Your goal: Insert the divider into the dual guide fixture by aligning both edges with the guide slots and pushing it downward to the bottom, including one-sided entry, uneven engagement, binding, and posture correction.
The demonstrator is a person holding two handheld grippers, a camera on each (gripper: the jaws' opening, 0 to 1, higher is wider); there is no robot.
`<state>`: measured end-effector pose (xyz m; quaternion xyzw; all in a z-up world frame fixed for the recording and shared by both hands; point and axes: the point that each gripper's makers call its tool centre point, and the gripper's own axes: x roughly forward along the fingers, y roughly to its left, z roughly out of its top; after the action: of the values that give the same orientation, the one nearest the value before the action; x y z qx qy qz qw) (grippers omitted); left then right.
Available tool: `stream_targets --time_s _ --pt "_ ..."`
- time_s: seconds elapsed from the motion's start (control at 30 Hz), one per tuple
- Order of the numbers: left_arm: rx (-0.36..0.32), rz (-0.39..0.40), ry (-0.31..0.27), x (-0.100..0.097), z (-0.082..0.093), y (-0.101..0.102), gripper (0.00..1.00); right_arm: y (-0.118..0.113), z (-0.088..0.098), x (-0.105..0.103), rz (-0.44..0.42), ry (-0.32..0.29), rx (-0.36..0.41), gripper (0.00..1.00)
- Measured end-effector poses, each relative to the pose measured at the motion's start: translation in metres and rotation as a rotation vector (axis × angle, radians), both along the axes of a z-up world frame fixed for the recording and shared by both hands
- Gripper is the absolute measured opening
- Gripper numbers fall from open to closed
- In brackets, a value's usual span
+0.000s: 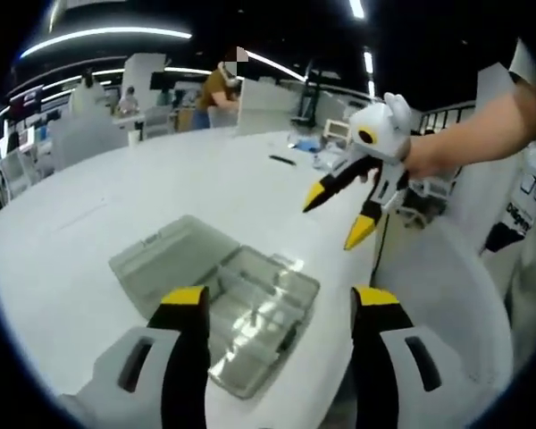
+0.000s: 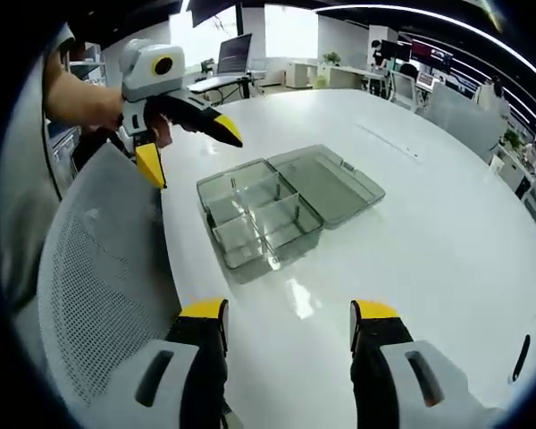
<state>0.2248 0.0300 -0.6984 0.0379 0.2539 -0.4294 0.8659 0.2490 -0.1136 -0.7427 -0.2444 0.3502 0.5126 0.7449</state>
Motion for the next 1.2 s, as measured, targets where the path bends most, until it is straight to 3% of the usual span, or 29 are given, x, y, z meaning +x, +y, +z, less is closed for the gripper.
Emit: stream_targets --time_s 1.0,1.2 --pt "0.03 -0.003 -0.001 0.005 -0.001 -0.002 0.64 -0.093 -0.039 0.035 0.025 0.012 -0.208 0.51" --pt "0.033 -0.001 0.001 0.005 -0.001 -0.003 0.64 -0.105 -0.046 0.04 0.069 0.012 -0.273 0.49"
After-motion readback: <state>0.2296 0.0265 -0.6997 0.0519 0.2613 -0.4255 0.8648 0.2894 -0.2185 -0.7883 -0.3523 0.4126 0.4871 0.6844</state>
